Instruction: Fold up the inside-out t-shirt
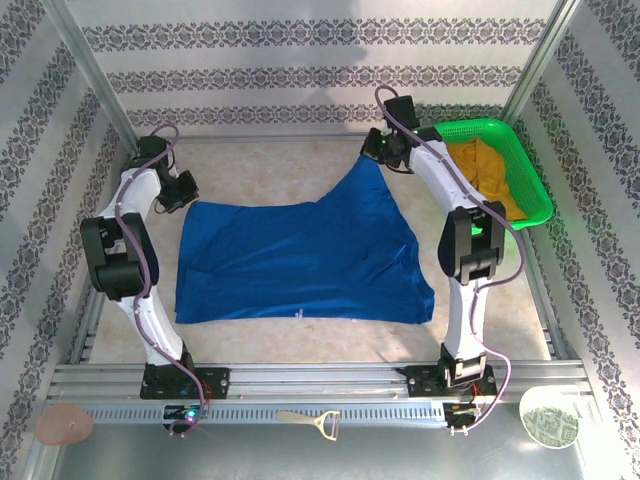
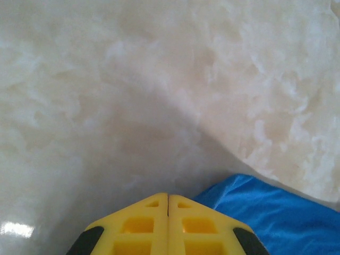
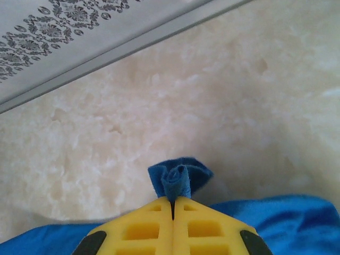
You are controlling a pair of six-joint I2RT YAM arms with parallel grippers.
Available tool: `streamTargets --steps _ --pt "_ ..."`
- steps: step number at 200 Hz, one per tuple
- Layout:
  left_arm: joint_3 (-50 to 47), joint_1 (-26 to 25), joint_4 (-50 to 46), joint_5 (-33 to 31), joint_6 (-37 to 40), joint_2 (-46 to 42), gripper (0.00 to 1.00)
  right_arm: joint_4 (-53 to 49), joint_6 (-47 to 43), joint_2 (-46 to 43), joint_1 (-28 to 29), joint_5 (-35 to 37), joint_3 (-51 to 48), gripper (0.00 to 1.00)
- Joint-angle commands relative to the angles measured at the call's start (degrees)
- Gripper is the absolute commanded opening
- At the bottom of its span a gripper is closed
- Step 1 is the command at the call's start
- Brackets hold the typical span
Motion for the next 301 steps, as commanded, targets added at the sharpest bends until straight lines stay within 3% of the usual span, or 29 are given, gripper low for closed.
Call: streamTargets --steps 1,49,146,230,301 --pt "-4.5 -0.1 3.4 -0.3 -2.2 -4.4 0.0 5.1 2.0 -6.6 0.0 -0.1 -8.1 0.0" --pt "-13.6 1.8 8.2 -3.1 -5.4 -11.3 0.0 8.0 3.3 -19.5 0.2 0.8 -23.8 0.0" --pt "-22.9 5.7 10.5 -2.9 -7.4 -17.8 0.0 5.0 7.0 -41.6 0.9 5.5 -44.8 0.0" --pt "-29.5 7.3 10.0 -3.2 -8.9 -21.6 0.0 -0.6 10.9 -52.7 5.6 9.4 -57.2 0.0" --pt "-33.9 7.4 9.0 -2.8 -9.3 -26.3 0.0 -5.8 12.4 -60.2 5.9 12.7 -62.7 0.0"
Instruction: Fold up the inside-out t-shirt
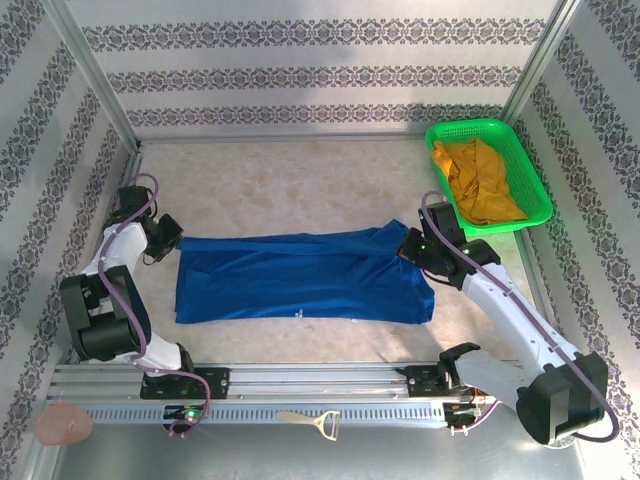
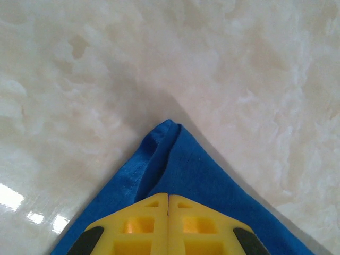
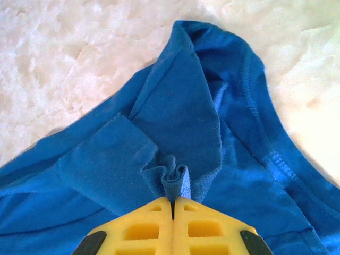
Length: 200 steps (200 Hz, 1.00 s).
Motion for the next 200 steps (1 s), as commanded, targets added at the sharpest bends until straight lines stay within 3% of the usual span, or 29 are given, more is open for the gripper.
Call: streamTargets --steps 1,45,56,71,77,85,112,143,164,200 --pt "-1.6 0.6 -0.3 -0.1 -0.7 -2.2 0.0 -2.8 0.8 -1.7 0.4 2.7 -1.4 0.0" --pt "-5.4 0.6 -0.3 -0.5 -0.9 -3.5 0.0 -4.7 2.9 -2.9 1.1 2.6 -5.1 0.0" --pt "-5.6 0.7 -1.0 -1.6 -0.6 -3.3 0.2 -6.5 4.0 -3.3 1.5 3.4 -5.9 0.0" --pt "-5.2 0.9 -1.6 -2.0 0.0 -3.4 0.46 -8.7 5.0 -4.4 1.9 4.9 -6.3 0.38" --pt "-4.8 1.0 -1.8 -2.2 0.2 -3.6 0.51 -9.3 5.1 -4.9 1.9 5.5 -6.2 0.45" --pt "-4.1 1.1 -2.2 -2.5 0.5 -4.0 0.56 -9.7 5.1 -5.2 1.9 6.1 -5.6 0.47" --pt "-1.6 1.1 -2.7 -1.5 0.1 -5.1 0.58 -7.0 1.4 -2.3 0.9 4.7 -2.3 0.46" --pt "-1.5 0.0 -0.2 4.5 -2.5 -5.4 0.58 2.7 -4.4 8.7 -1.0 -4.9 2.1 0.48" --pt "-1.8 -3.2 2.4 8.6 -4.5 -3.1 0.59 8.0 -8.3 18.8 -0.9 -10.2 6.5 0.53" --pt "-0.5 -10.1 5.2 10.9 -5.2 3.3 0.59 9.6 -13.2 33.2 0.8 -11.6 15.6 0.57"
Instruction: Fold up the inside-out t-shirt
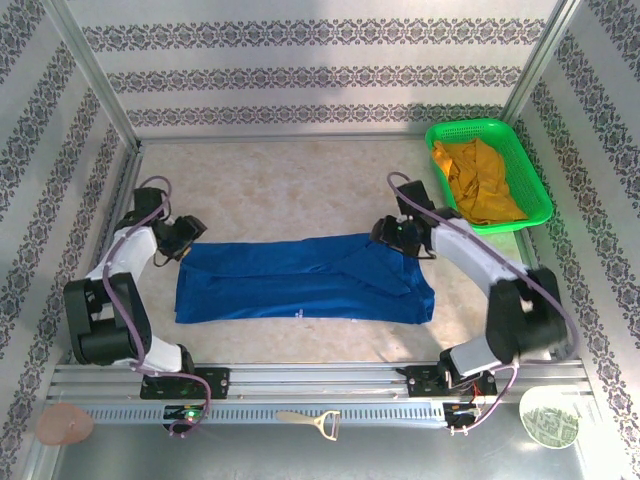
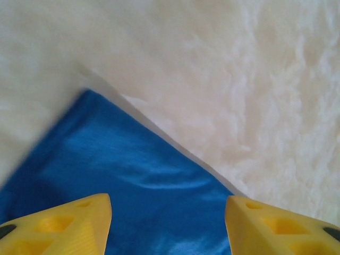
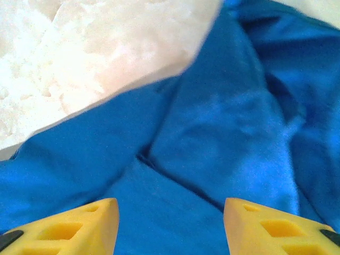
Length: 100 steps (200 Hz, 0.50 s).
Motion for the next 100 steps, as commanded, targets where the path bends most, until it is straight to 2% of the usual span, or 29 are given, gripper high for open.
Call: streamTargets --steps 1,42,100 --pt "1.6 -3.7 3.2 3.4 -1.6 3.9 0.59 3.0 -5.7 6.5 1.4 -3.2 5.6 0.57" --pt "3.0 -4.8 3.5 1.2 0.0 9.6 0.6 2.0 -8.7 13.6 3.0 -1.3 9.6 0.59" --pt "4.6 -4.8 4.5 0.4 0.4 14.1 0.6 2.3 -8.7 14.4 5.5 -1.8 6.1 0.56"
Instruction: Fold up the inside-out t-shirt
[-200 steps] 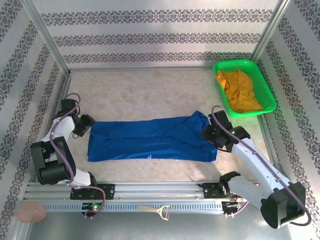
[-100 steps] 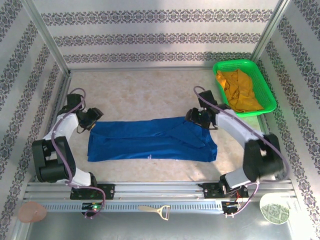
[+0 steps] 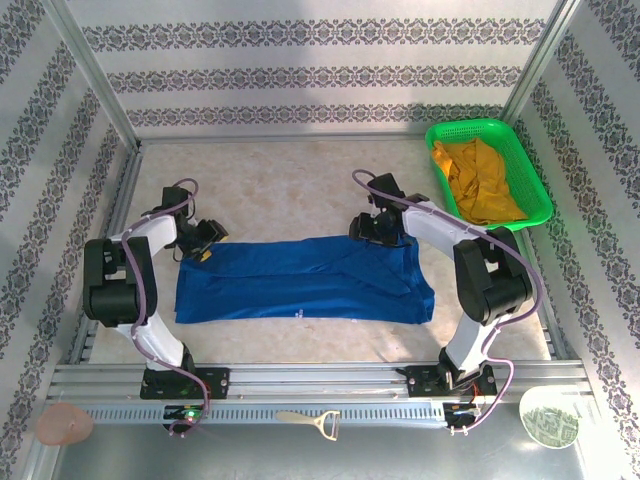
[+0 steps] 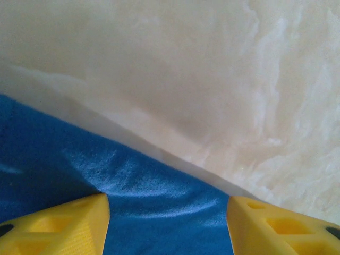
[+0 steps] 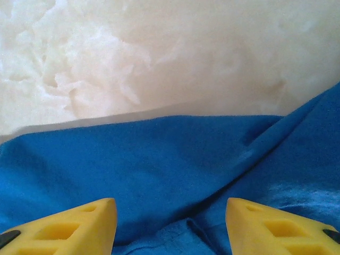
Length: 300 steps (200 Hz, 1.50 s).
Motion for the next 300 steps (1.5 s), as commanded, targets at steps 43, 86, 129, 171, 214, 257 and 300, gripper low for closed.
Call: streamTargets --steps 43,86,129,171,214,257,300 --pt "1.2 0.0 1.8 -1.3 0.7 1.6 0.61 -0.1 -1.2 0.9 2.3 -0.5 -2.9 0.48" --pt "1.1 0.0 2.3 -1.0 0.2 1.3 0.61 -0.7 -1.8 0.2 2.4 0.1 -3.3 0.0" --pt "0.9 0.0 2.7 -0.9 0.0 0.7 0.61 -2.6 -1.7 -6.8 2.7 -0.3 -6.1 0.0" --pt "0.8 0.0 3.0 -0.5 -0.5 0.2 0.61 -4.5 1.6 -16.4 5.6 -0.2 -12.9 0.0" --pt "1.1 0.0 2.7 -0.5 -0.6 0.0 0.61 -6.1 11.9 -27.5 15.0 -2.7 -22.5 0.0" --pt "2.3 0.0 1.9 -0.5 -0.7 -0.9 0.61 -13.1 20.4 -44.7 17.0 1.9 -25.3 0.49" --pt "2.6 0.0 1.3 -0.1 -1.2 -1.5 0.61 -2.7 14.7 -29.7 1.7 -0.3 -20.9 0.4"
